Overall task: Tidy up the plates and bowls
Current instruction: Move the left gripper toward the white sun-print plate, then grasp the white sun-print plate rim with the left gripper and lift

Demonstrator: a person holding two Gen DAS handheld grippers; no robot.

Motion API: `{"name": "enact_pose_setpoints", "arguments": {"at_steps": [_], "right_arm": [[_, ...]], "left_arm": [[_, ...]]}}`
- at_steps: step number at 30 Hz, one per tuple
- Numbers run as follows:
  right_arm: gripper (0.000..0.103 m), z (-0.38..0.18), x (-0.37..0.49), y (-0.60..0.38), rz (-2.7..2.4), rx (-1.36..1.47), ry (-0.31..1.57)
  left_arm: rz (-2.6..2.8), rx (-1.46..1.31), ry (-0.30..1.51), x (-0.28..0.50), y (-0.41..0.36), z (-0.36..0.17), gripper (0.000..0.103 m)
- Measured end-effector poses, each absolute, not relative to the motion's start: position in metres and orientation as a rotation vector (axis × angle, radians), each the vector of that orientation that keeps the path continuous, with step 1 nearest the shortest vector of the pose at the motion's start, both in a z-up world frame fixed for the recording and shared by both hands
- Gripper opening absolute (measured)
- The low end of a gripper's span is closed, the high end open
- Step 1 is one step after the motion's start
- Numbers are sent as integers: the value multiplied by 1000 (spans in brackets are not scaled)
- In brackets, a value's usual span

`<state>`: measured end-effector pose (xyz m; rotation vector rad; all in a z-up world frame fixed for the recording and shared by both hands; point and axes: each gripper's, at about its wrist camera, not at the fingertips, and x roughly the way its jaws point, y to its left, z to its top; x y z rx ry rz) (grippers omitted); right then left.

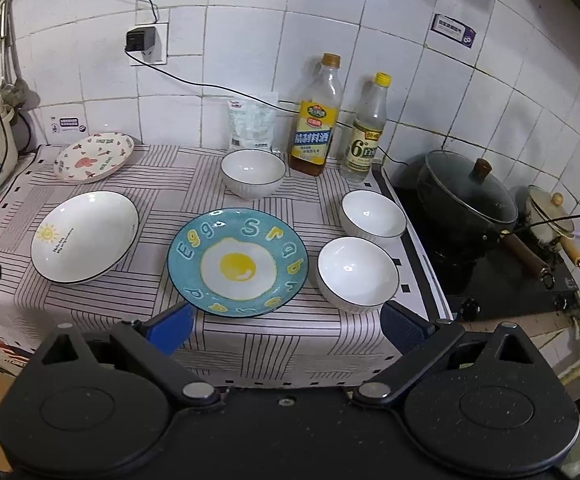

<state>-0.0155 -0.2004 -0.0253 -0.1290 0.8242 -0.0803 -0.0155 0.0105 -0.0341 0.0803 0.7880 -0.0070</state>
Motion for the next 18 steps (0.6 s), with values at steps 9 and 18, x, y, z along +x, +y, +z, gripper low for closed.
{"name": "enact_pose_setpoints", "arguments": {"at_steps": [9, 18], "right_arm": [[101, -46, -29, -186, 118, -65, 631], [96, -96, 25, -152, 358, 40, 681]], "left_arm": [[-69, -56, 713, -12, 40, -45, 103], [-4, -134, 780, 34, 83, -88, 99]]}}
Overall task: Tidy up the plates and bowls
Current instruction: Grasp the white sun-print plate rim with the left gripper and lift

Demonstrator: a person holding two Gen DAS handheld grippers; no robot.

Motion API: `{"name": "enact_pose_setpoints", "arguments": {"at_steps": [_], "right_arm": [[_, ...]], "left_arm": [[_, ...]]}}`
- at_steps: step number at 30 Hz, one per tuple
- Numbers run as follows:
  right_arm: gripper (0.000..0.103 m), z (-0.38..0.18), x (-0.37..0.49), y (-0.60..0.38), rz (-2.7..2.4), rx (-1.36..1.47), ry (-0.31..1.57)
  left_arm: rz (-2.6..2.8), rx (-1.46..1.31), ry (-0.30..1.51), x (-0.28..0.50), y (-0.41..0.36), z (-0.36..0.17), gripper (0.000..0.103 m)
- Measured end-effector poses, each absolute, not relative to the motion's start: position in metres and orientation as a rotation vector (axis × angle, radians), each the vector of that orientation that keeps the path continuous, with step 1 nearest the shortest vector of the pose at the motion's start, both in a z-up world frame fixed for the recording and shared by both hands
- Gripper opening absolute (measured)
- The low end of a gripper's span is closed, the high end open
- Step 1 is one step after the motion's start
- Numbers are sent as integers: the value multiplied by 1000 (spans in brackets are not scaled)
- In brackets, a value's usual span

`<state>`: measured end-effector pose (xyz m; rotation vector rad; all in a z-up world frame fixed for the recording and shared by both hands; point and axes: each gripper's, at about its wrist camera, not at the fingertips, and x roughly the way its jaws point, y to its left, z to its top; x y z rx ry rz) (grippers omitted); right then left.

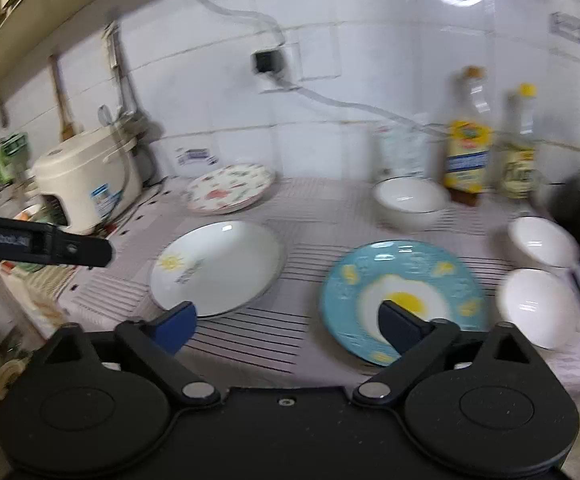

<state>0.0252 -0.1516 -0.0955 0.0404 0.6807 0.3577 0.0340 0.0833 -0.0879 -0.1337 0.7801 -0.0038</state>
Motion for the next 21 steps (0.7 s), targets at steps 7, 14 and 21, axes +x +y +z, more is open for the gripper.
{"name": "enact_pose_setpoints", "arguments": {"at_steps": [7, 14, 21], "right_arm": [[96, -137, 80, -119, 484, 113, 722], [81, -195, 124, -94, 504, 198, 813], [53, -217, 148, -85, 458, 226, 838]], "left_arm": [[50, -247, 835, 78, 120, -144, 96], [89, -284, 901, 122, 135, -192, 79], [85, -296, 926, 157, 147, -212, 52]]}}
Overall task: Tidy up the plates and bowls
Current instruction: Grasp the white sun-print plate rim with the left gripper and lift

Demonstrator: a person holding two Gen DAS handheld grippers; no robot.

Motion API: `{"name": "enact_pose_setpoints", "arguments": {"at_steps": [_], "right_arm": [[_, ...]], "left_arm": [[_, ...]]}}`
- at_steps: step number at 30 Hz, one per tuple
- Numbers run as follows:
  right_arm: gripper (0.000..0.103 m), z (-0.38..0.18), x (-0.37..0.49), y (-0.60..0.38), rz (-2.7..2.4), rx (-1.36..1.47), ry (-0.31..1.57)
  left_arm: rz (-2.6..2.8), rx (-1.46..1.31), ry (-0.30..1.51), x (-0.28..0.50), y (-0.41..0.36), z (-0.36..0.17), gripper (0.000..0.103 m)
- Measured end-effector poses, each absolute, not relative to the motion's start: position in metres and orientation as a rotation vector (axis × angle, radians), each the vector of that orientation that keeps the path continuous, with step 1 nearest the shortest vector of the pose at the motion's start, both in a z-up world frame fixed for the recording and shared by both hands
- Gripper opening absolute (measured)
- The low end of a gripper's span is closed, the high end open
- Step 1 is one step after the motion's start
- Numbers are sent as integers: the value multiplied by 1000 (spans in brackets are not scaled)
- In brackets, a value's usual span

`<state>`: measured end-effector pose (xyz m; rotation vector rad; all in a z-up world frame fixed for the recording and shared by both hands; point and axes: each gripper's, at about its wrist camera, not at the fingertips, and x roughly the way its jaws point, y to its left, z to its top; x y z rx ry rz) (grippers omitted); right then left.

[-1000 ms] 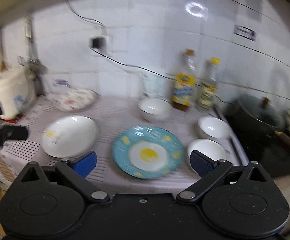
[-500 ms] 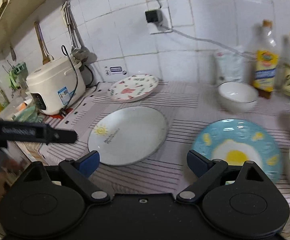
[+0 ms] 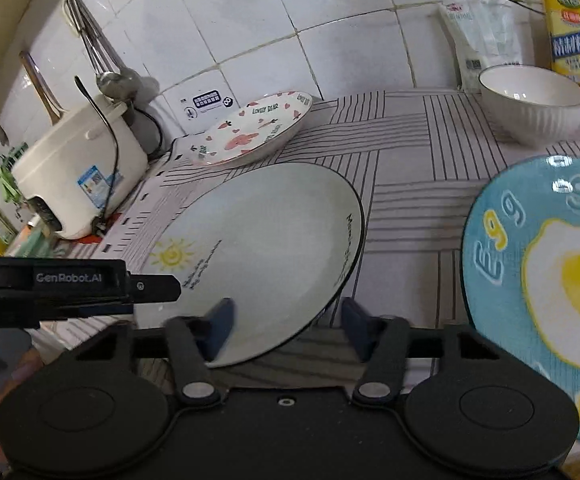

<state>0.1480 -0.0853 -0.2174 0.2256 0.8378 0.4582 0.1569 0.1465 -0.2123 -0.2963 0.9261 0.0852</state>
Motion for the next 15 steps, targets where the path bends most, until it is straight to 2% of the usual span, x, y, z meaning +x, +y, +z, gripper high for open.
{"name": "enact_pose_setpoints", "arguments": {"at_steps": [4, 8, 11, 13, 15], "right_arm": [[26, -221, 148, -73, 367, 80, 795], [25, -224, 155, -80, 355, 118, 804], [26, -227, 161, -80, 367, 122, 821], [33, -231, 162, -75, 379, 90, 793], [34, -235, 160, -69, 397, 31, 749]], "left_arm": [[157, -290, 963, 171, 154, -222, 51], [159, -326, 981, 174, 164, -229, 37], [155, -335, 988, 174, 164, -229, 35], [149, -331, 993, 176, 161, -228, 28], [149, -348, 996, 178, 158, -229, 27]]}}
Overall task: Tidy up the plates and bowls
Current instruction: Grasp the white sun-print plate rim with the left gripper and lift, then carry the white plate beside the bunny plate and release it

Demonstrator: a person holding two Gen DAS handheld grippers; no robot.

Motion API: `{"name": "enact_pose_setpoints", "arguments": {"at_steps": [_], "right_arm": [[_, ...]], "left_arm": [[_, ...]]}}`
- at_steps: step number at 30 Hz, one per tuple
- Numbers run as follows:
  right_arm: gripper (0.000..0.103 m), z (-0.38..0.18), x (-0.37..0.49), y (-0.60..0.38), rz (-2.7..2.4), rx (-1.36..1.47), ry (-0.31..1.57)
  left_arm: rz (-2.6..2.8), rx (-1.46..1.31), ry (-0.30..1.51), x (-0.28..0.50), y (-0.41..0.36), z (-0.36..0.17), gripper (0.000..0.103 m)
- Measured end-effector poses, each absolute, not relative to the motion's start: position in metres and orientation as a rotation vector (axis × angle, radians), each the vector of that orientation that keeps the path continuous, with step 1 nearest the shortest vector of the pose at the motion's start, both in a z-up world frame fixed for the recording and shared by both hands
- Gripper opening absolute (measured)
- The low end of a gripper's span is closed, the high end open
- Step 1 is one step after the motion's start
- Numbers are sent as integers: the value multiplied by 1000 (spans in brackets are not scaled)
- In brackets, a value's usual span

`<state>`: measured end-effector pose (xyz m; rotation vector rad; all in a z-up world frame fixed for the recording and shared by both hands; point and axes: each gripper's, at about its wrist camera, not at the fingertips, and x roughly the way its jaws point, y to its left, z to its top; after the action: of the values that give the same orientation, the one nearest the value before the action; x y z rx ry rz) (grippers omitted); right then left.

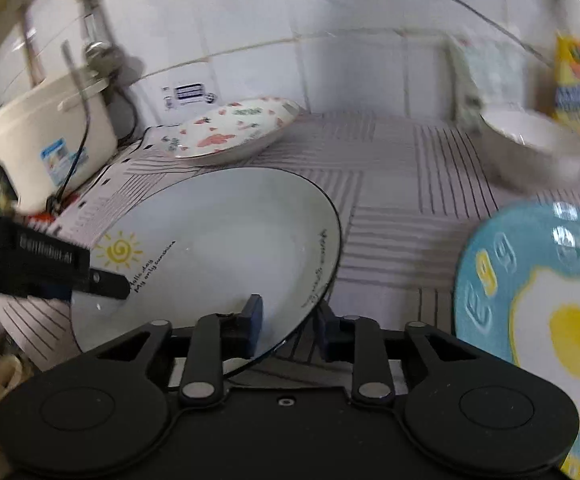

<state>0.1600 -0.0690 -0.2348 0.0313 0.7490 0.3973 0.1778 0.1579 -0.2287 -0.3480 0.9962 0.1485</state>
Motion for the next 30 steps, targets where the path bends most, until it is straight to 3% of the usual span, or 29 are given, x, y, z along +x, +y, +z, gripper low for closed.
{"name": "enact_pose_setpoints", "arguments": {"at_steps": [12, 30], "right_arm": [[33, -223, 163, -86, 452, 19, 712], [33, -209, 222, -126, 381, -34, 688]], "left_arm": [[90, -352, 995, 181, 146, -218, 28], [-63, -345, 997, 264, 108, -209, 29]]}}
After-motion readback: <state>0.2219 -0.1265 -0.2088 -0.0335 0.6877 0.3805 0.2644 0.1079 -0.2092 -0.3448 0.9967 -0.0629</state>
